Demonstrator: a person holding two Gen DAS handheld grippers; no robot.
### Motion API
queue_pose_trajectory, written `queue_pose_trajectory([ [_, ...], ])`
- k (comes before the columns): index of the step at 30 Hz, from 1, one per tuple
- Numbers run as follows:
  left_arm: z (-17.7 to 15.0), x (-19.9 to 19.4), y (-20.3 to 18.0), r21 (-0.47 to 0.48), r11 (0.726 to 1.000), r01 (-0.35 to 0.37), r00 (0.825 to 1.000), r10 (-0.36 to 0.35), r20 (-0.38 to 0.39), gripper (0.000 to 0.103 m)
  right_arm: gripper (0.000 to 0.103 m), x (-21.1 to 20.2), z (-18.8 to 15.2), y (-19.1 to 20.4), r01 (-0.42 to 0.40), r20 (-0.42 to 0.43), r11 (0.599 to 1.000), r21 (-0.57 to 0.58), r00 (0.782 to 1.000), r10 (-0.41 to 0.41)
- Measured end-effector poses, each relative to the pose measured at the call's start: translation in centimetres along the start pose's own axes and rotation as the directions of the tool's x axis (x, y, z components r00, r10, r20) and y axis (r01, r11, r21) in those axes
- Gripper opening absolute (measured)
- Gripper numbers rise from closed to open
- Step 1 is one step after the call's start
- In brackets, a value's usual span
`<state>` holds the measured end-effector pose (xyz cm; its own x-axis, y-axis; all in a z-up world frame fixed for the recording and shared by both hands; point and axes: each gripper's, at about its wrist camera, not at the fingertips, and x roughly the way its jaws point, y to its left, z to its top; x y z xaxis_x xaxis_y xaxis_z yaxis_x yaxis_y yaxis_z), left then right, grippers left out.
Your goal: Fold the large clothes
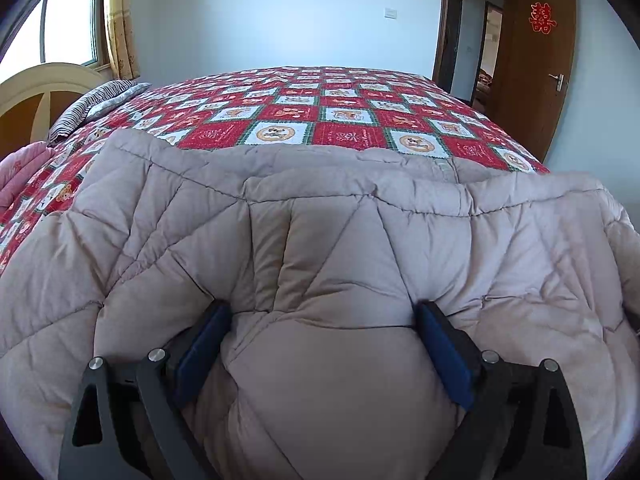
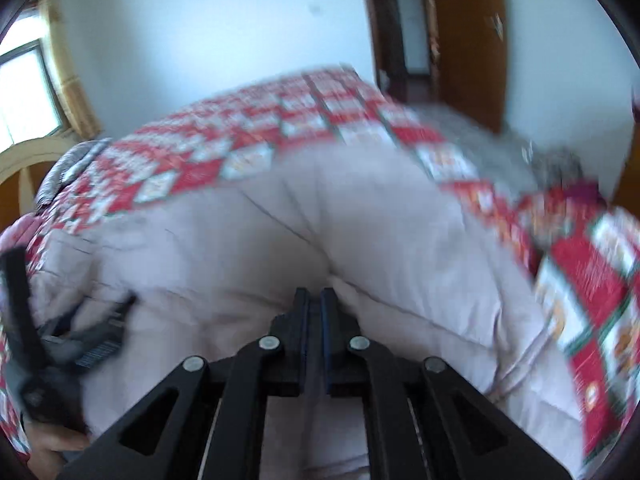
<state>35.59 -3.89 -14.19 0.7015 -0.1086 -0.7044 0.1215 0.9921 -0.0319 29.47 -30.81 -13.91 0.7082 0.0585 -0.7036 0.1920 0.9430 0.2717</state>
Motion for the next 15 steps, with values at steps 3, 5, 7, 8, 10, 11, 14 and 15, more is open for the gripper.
queue_pose_trajectory([
  [3, 0.0, 0.0, 0.0, 0.0, 1.0, 0.002, 1.0, -0.002, 0.001, 0.094, 0.0, 0.9, -0.8, -0.3, 0.006, 0.038, 1.0, -0.009, 0.999, -0.005],
  [5, 0.0, 0.0, 0.0, 0.001, 1.0, 0.0, 1.0, 0.0, -0.002, 0.094, 0.0, 1.3, -0.6, 0.0, 0.023, 0.027, 0.999, -0.023, 0.999, -0.022],
  [7, 0.0, -0.1, 0.0, 0.005, 1.0, -0.004, 1.0, 0.004, -0.001, 0.094, 0.0, 1.1, -0.6, -0.1, 0.01, 0.025, 1.0, -0.017, 1.0, -0.009],
  [8, 0.1, -0.2, -0.1, 0.01, 1.0, -0.008, 1.0, 0.008, -0.001, 0.094, 0.0, 1.0, -0.6, -0.1, 0.007, 0.027, 1.0, -0.015, 1.0, -0.007],
  [10, 0.2, -0.5, -0.2, 0.02, 1.0, -0.007, 1.0, 0.007, -0.012, 0.094, 0.0, 0.8, -0.7, 0.0, 0.02, 0.033, 0.999, -0.027, 0.999, -0.019],
  [11, 0.3, -1.0, 0.0, 0.033, 0.999, 0.003, 1.0, -0.002, -0.026, 0.094, 0.0, 0.7, -0.7, 0.2, 0.029, 0.035, 0.999, -0.037, 0.999, -0.028],
  [14, 0.1, -4.5, 1.4, 0.031, 0.999, 0.028, 1.0, -0.028, -0.005, 0.094, 0.0, 0.9, -0.6, 0.5, 0.038, 0.039, 0.998, -0.048, 0.999, -0.036],
  [15, -0.2, -5.9, 2.1, 0.026, 0.999, 0.034, 0.999, -0.034, 0.014, 0.094, 0.0, 0.9, -0.7, 0.6, 0.037, 0.04, 0.998, -0.048, 0.999, -0.036],
])
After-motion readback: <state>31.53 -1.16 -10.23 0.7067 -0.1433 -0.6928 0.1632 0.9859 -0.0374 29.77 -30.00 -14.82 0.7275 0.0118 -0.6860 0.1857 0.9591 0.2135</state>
